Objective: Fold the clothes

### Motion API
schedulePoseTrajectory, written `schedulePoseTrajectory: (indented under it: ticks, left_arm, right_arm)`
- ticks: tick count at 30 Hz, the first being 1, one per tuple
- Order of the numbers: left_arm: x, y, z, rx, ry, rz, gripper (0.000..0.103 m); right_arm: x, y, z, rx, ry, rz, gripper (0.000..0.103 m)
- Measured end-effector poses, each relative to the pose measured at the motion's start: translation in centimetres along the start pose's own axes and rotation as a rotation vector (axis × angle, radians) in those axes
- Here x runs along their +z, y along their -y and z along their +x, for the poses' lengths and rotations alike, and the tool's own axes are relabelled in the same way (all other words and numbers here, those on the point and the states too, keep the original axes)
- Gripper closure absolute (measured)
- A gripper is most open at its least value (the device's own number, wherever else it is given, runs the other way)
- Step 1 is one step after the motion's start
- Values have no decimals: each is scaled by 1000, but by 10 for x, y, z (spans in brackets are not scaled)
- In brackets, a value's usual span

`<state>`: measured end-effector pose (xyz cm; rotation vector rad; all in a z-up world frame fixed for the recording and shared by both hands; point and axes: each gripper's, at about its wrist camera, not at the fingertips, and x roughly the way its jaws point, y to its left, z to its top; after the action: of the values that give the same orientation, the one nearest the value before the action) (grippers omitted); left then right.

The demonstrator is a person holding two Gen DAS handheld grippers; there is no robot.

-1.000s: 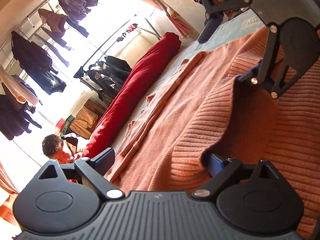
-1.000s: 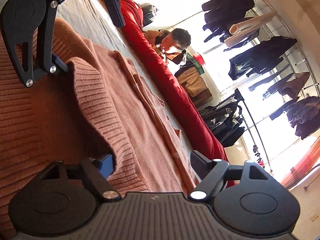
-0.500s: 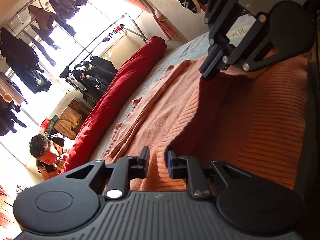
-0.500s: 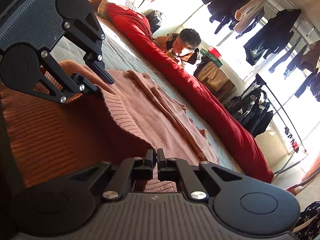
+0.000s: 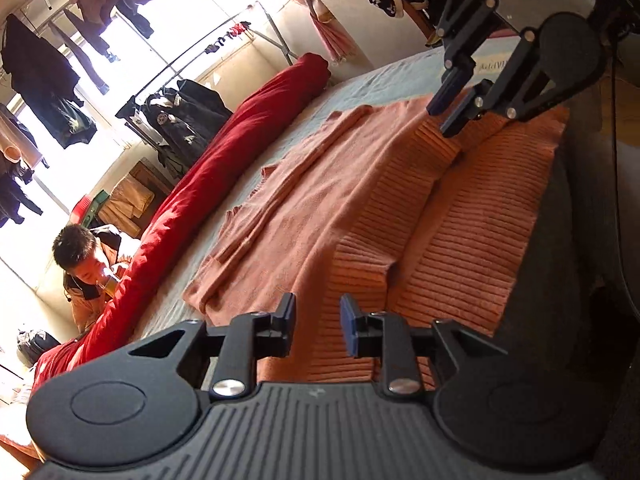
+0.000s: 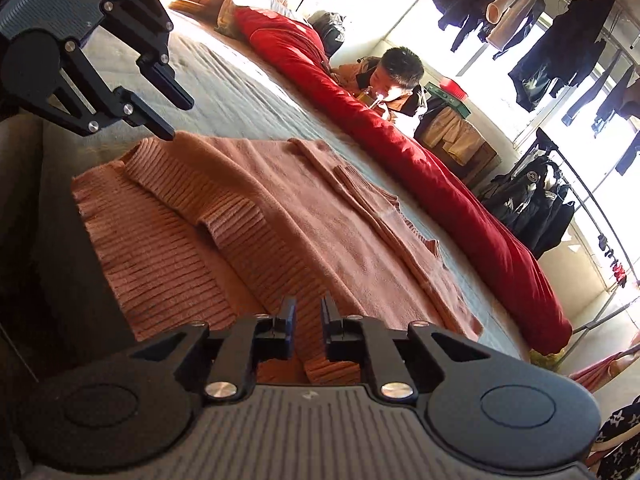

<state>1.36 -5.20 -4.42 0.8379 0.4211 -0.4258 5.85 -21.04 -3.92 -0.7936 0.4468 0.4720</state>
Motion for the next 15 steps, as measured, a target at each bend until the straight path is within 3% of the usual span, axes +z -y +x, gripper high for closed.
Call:
schedulePoseTrajectory:
  ticks: [4, 12, 15]
  left_arm:
    - [-1, 19, 24, -19, -7, 38, 55]
    - [8, 46, 82, 51, -15, 160, 52]
    - [11, 44, 86, 94, -7, 149, 52]
  right_arm:
    - [-6, -20, 32, -26, -37, -60, 71]
    - [3, -35, 44, -19, -2, -87, 52]
    - [1, -34, 48, -53, 2, -99, 44]
